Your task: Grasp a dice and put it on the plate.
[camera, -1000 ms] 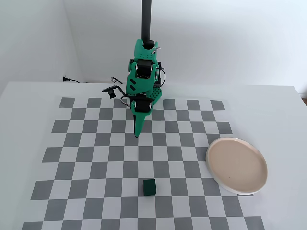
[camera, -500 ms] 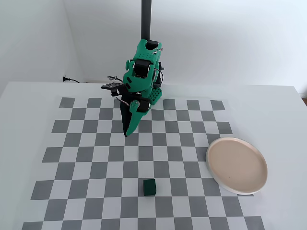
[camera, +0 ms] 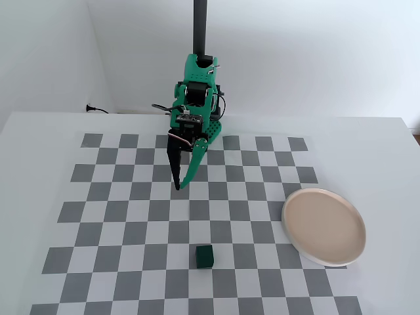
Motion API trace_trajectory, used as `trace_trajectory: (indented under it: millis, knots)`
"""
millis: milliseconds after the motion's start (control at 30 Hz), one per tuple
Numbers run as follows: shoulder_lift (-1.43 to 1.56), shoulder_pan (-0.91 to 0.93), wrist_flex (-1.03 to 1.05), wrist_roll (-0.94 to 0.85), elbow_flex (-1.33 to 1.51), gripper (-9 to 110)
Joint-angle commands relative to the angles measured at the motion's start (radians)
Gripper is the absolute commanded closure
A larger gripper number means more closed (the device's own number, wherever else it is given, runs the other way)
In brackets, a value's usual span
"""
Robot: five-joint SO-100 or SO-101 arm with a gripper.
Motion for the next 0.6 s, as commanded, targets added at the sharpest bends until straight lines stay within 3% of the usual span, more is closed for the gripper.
trace_trajectory:
  millis: [0,367,467,567]
  knots:
    - [0.006,-0.028,-0.043,-0.058,-0.018,106]
    - [0.008,-0.123,-0.034,-0.052,-0.018,106]
    - [0.008,-0.138,-0.023,-0.054,-0.018,85]
    - [0.008,-0.141,-0.034,-0.052,-0.018,80]
